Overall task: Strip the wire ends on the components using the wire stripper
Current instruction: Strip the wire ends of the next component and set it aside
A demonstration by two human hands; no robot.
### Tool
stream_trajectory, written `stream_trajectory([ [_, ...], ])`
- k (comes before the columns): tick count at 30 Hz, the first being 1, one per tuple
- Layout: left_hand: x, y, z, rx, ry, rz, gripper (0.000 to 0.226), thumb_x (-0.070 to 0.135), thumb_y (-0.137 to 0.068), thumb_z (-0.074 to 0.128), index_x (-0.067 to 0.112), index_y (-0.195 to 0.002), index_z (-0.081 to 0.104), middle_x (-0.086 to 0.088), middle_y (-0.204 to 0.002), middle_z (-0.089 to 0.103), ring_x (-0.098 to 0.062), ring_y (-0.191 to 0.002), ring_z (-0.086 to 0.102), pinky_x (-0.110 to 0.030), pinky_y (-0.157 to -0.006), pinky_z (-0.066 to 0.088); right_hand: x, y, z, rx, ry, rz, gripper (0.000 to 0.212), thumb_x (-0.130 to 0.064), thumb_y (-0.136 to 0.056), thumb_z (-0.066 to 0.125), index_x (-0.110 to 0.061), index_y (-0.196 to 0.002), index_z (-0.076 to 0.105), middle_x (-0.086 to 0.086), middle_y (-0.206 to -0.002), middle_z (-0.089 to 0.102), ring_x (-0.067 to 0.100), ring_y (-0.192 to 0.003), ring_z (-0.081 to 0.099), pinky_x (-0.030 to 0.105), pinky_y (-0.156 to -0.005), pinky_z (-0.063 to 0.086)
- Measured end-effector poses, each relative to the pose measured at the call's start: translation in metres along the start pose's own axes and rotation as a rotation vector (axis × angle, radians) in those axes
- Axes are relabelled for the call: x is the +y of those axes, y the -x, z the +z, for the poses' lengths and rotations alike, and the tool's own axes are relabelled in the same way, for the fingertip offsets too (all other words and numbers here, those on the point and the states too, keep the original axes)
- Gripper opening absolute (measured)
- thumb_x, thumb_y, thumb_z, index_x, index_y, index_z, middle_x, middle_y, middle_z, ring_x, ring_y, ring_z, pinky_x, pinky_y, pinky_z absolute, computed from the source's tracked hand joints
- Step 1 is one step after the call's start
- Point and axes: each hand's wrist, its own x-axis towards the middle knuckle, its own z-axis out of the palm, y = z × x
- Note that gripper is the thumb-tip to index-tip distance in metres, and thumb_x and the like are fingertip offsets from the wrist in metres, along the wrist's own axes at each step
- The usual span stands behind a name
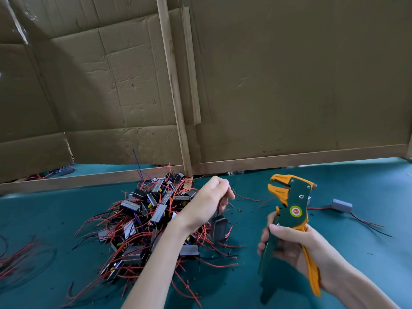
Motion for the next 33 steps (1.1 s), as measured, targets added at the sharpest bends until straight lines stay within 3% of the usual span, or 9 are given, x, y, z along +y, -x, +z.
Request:
stream_trajectory([
  [5, -0.013, -0.002, 0.022, 0.041, -0.515, 0.123, 0.03, 0.045, -0.101, 0.035, 0.02, -0.085, 0.04, 0.003, -0.062, 0.048, -0.014, -0.054, 0.042, -0.033, -0.058, 0.035, 0.003, 0.002, 0.001, -0.04, 0.028, -0.033, 0.016, 0.005, -0.07, 0.069, -0.006, -0.08, 0.072, 0.029, -0.086, 0.063, 0.039, -0.066, 0.063, 0.043, -0.063, 0.057],
  [9, -0.019, -0.002, 0.041, 0.037, -0.655, 0.133, 0.016, 0.03, -0.1, 0.046, 0.022, -0.096, 0.032, 0.004, -0.072, 0.045, -0.019, -0.066, 0.045, -0.034, -0.06, 0.031, 0.002, 0.003, 0.002, -0.084, -0.014, -0.039, 0.028, -0.003, -0.064, 0.074, -0.003, -0.092, 0.073, 0.025, -0.104, 0.068, 0.037, -0.065, 0.064, 0.046, -0.065, 0.056],
  [12, -0.019, 0.001, 0.051, 0.033, -0.705, 0.12, 0.017, 0.019, -0.098, 0.043, 0.025, -0.1, 0.027, 0.006, -0.079, 0.042, -0.02, -0.071, 0.045, -0.036, -0.062, 0.032, 0.0, 0.003, -0.001, -0.109, -0.053, -0.023, 0.029, -0.003, -0.07, 0.069, -0.004, -0.098, 0.073, 0.026, -0.099, 0.068, 0.035, -0.065, 0.064, 0.044, -0.066, 0.056],
  [16, -0.019, 0.004, 0.056, -0.015, -0.798, 0.142, 0.024, 0.007, -0.094, 0.041, 0.023, -0.101, 0.024, 0.001, -0.089, 0.046, -0.019, -0.071, 0.044, -0.038, -0.066, 0.041, -0.003, 0.004, -0.004, -0.174, -0.077, 0.031, 0.054, -0.011, -0.064, 0.078, -0.012, -0.117, 0.069, 0.03, -0.103, 0.068, 0.033, -0.069, 0.065, 0.042, -0.07, 0.056],
  [19, -0.017, 0.006, 0.058, -0.076, -0.753, 0.099, 0.028, 0.001, -0.089, 0.037, 0.024, -0.1, 0.025, -0.002, -0.108, 0.049, -0.027, -0.087, 0.05, -0.047, -0.08, 0.048, -0.005, 0.003, -0.004, -0.181, -0.092, 0.016, 0.054, -0.012, -0.064, 0.08, -0.015, -0.118, 0.069, 0.032, -0.112, 0.066, 0.032, -0.069, 0.065, 0.043, -0.071, 0.057],
  [24, -0.014, 0.007, 0.061, -0.095, -0.704, 0.077, 0.025, 0.002, -0.088, 0.032, 0.023, -0.101, 0.029, 0.001, -0.124, 0.049, -0.027, -0.094, 0.052, -0.047, -0.08, 0.047, -0.006, 0.003, -0.006, -0.147, -0.136, 0.003, 0.041, -0.006, -0.074, 0.067, -0.011, -0.114, 0.071, 0.028, -0.112, 0.068, 0.032, -0.069, 0.066, 0.042, -0.069, 0.057],
  [29, -0.012, 0.007, 0.056, -0.15, -0.609, 0.147, 0.024, 0.0, -0.084, 0.046, 0.017, -0.1, 0.04, -0.005, -0.105, 0.049, -0.017, -0.09, 0.046, -0.035, -0.079, 0.041, -0.003, 0.002, -0.007, -0.129, -0.124, -0.011, 0.04, -0.006, -0.07, 0.073, -0.003, -0.11, 0.072, 0.02, -0.113, 0.07, 0.031, -0.069, 0.067, 0.043, -0.068, 0.057],
  [31, -0.01, 0.007, 0.048, -0.176, -0.376, 0.131, 0.02, 0.0, -0.084, 0.05, 0.015, -0.098, 0.048, -0.012, -0.098, 0.053, -0.015, -0.086, 0.046, -0.038, -0.078, 0.041, -0.004, 0.002, -0.008, -0.109, -0.137, -0.024, 0.049, -0.008, -0.061, 0.084, -0.001, -0.108, 0.072, 0.021, -0.113, 0.07, 0.032, -0.068, 0.067, 0.043, -0.067, 0.057],
  [33, -0.009, 0.008, 0.038, -0.203, -0.144, 0.113, 0.009, 0.007, -0.091, 0.055, 0.016, -0.091, 0.056, -0.002, -0.086, 0.054, -0.011, -0.08, 0.047, -0.032, -0.077, 0.042, -0.004, 0.001, -0.011, -0.075, -0.169, -0.033, 0.047, -0.007, -0.06, 0.085, 0.0, -0.105, 0.073, 0.022, -0.11, 0.07, 0.033, -0.066, 0.067, 0.043, -0.065, 0.057],
])
